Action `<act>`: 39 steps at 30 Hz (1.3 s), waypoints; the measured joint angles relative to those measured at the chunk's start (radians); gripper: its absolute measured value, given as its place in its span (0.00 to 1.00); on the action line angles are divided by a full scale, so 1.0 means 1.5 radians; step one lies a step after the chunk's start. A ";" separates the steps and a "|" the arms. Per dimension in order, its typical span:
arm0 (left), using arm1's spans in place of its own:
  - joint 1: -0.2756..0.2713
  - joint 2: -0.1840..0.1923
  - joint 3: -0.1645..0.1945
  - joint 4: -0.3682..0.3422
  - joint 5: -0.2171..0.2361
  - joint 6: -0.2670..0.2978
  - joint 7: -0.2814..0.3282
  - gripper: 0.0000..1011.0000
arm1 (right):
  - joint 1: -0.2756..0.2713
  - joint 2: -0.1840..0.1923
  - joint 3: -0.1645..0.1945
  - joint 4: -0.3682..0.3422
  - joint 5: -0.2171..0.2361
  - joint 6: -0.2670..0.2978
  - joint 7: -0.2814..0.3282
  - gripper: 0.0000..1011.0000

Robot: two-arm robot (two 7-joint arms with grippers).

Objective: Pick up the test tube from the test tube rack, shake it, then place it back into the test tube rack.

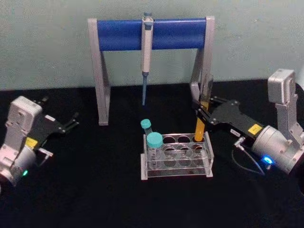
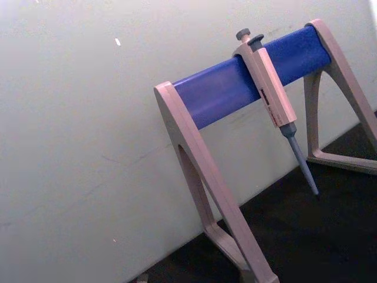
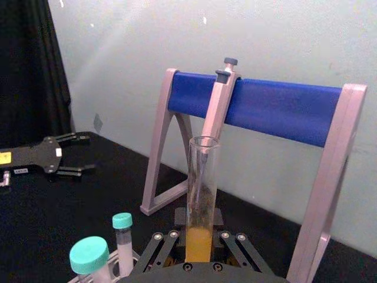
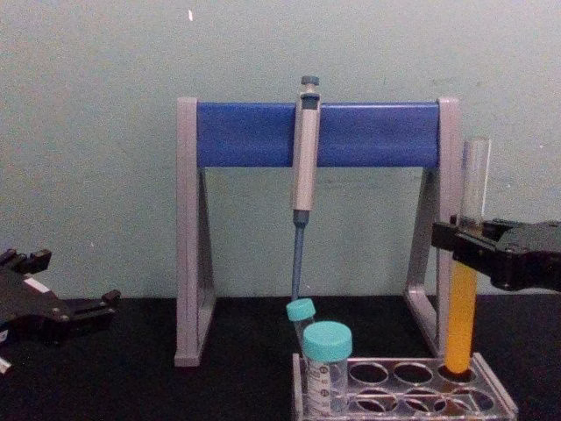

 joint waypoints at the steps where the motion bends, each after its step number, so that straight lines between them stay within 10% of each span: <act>1: 0.000 0.000 0.000 0.000 0.000 0.000 0.000 0.99 | 0.000 -0.001 0.001 0.003 0.000 0.000 0.000 0.24; 39: 0.000 0.000 0.000 0.000 0.000 0.000 0.000 0.99 | 0.007 -0.017 -0.005 0.055 0.003 0.003 0.014 0.24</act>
